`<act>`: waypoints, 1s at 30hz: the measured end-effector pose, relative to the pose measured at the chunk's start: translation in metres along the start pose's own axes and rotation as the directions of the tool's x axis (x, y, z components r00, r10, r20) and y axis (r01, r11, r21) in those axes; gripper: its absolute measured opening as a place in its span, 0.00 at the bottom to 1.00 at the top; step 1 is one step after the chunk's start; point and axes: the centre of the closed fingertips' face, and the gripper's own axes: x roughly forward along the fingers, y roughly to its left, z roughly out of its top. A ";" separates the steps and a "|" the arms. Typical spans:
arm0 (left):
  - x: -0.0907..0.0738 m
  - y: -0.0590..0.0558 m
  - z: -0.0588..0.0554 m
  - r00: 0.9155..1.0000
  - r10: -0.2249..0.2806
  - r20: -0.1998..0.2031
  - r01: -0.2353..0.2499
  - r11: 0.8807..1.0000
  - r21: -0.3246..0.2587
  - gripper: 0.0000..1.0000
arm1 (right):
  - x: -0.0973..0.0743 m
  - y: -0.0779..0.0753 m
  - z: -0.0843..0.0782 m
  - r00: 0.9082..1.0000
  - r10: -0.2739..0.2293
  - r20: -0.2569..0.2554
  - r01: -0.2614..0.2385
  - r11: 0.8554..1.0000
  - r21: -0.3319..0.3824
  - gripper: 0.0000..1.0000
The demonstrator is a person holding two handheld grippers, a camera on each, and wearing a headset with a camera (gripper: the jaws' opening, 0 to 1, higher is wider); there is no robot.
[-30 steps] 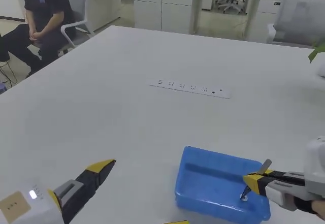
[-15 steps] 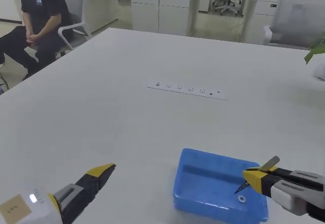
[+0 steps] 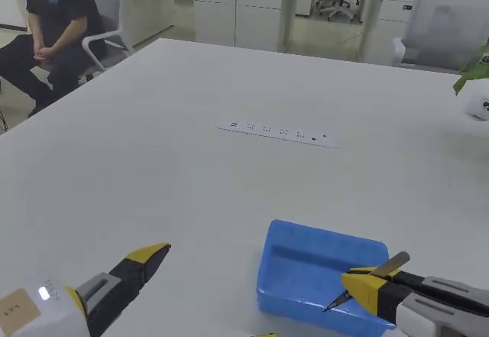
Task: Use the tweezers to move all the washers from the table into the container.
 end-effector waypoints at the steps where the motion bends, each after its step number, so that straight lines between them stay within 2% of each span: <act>1: 0.000 0.000 0.000 1.000 -0.001 0.000 0.001 1.000 0.000 0.90 | 0.001 0.001 -0.003 1.000 0.006 -0.003 -0.006 1.000 0.009 0.03; 7: 0.000 0.001 0.000 1.000 -0.003 0.001 0.003 1.000 -0.005 0.89 | 0.004 0.001 -0.032 0.999 0.016 -0.051 -0.013 0.998 0.069 0.03; 12: 0.000 0.001 0.000 1.000 -0.003 0.004 0.003 1.000 -0.006 0.90 | 0.005 0.002 -0.045 0.997 0.026 -0.068 -0.018 0.993 0.115 0.04; 21: 0.000 -0.001 -0.001 1.000 -0.006 -0.002 0.006 1.000 0.000 0.90 | 0.008 0.002 -0.062 0.993 0.029 -0.112 -0.014 0.991 0.131 0.04; 26: 0.001 0.000 -0.001 1.000 -0.005 -0.005 0.005 1.000 0.003 0.90 | 0.010 0.003 -0.070 0.988 0.027 -0.149 -0.011 0.994 0.106 0.04; 30: 0.001 0.000 -0.002 1.000 -0.005 -0.008 0.005 1.000 0.004 0.89 | 0.009 0.004 -0.071 0.988 0.027 -0.154 -0.013 0.996 0.092 0.04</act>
